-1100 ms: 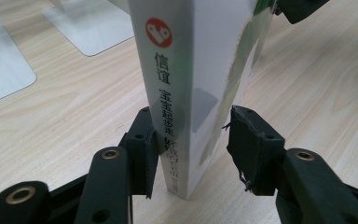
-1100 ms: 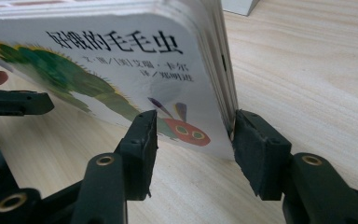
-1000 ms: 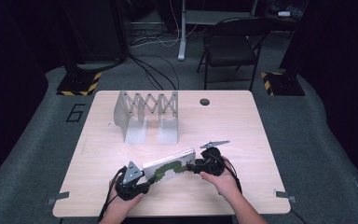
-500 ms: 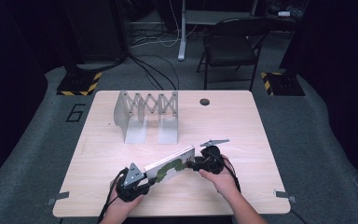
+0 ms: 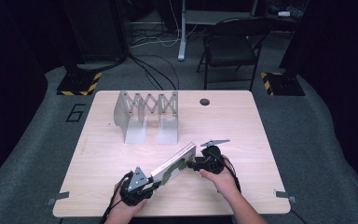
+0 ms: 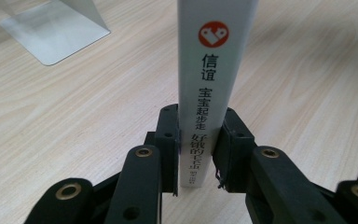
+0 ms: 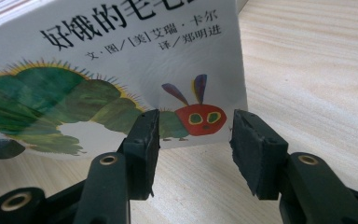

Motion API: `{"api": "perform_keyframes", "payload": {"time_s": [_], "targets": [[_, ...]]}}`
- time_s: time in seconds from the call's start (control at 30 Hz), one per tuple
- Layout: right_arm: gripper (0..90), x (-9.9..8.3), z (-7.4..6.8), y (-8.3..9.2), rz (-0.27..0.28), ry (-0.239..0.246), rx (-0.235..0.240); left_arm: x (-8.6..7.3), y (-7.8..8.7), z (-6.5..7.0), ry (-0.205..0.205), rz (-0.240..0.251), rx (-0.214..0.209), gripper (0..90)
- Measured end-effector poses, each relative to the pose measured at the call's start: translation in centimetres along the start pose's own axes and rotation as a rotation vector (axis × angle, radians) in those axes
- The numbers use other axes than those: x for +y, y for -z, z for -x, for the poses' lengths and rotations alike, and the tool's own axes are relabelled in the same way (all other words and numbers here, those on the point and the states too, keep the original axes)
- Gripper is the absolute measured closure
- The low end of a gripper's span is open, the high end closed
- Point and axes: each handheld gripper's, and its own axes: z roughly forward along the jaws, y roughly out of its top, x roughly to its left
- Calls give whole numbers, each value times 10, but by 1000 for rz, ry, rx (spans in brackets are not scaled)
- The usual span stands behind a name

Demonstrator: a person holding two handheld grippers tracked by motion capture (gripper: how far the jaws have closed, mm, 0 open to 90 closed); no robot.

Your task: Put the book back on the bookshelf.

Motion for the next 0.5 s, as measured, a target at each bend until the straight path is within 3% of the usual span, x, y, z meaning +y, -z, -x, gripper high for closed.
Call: {"api": "perform_keyframes", "payload": {"time_s": [0.23,0.37,0.47,0.5], "targets": [[513,0,2,-1,5,5,4,1,-1,4,-15,2,20,739],[512,0,3,-1,7,8,1,2,1,7,-39,12,64,743],[512,0,3,0,3,-7,1,2,3,4,-24,29,81,745],[512,0,4,0,3,-8,1,3,4,2,-14,21,64,746]]}}
